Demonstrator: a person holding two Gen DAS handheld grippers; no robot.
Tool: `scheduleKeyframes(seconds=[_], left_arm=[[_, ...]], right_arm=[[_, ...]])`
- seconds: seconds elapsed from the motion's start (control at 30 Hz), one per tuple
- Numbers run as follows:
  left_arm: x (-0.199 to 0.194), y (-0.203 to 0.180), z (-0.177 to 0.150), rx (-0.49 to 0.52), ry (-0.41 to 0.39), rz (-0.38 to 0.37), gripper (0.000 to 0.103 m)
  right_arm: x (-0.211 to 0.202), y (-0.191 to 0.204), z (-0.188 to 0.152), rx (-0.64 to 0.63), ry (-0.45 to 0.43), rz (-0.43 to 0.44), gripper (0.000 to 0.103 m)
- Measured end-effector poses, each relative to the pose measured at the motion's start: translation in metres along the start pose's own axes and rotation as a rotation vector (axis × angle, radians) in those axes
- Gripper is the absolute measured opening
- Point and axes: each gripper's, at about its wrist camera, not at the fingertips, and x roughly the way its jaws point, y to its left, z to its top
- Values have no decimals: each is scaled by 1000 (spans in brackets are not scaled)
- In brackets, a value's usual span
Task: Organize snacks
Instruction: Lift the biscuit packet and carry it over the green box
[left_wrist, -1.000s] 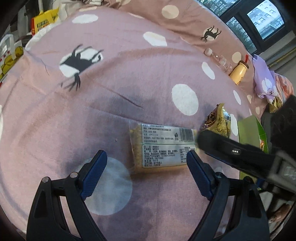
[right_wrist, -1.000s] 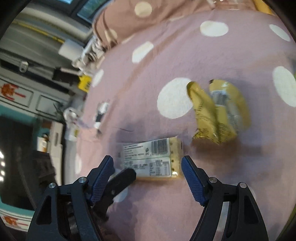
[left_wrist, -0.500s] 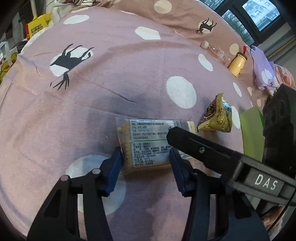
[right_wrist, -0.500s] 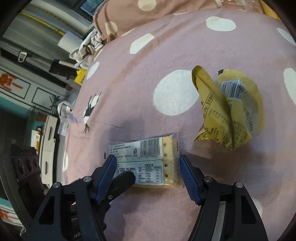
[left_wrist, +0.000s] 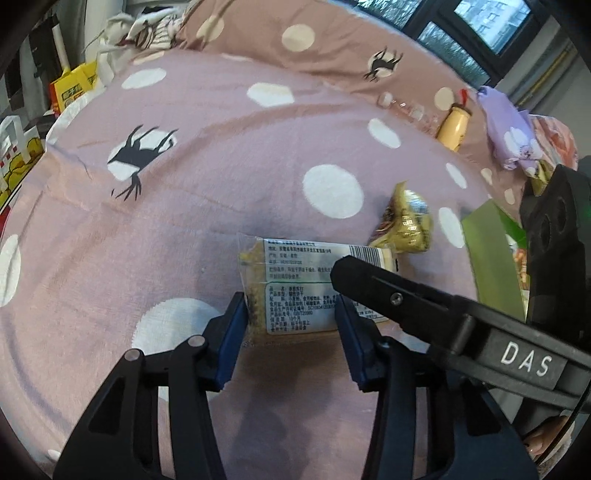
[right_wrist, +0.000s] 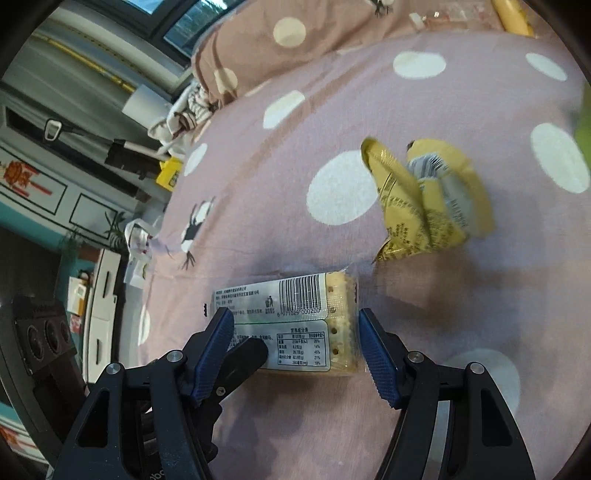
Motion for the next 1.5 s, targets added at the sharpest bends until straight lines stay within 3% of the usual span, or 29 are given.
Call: scheduleKeyframes(seconds=[0.3,0.53,0.73,1.0,1.37,1.5], left_arm=[[-33,-17,-2,32,-138,-21,46],[-41,-35,-10,84,-189,-38,46],[-41,-58,-21,113,-224,-54,45],[-67,-75,-25,137,-305,-75,44],[-88,-134,-24,227,-338,-161,44],[-79,-161,-25,248,-315,-204,44]], right_arm=[[-37,22,-3,-38,-132,-23,71],[-62,16,-13,-39,-217,-13,71],[-79,-2,-16,-25,-242,-34,71],[-107,7,-19,-51,-307,-43,71],[-180,-10,-27,-36,-425,-55,71],[-200,-29,-27,0,-458,-86,71]])
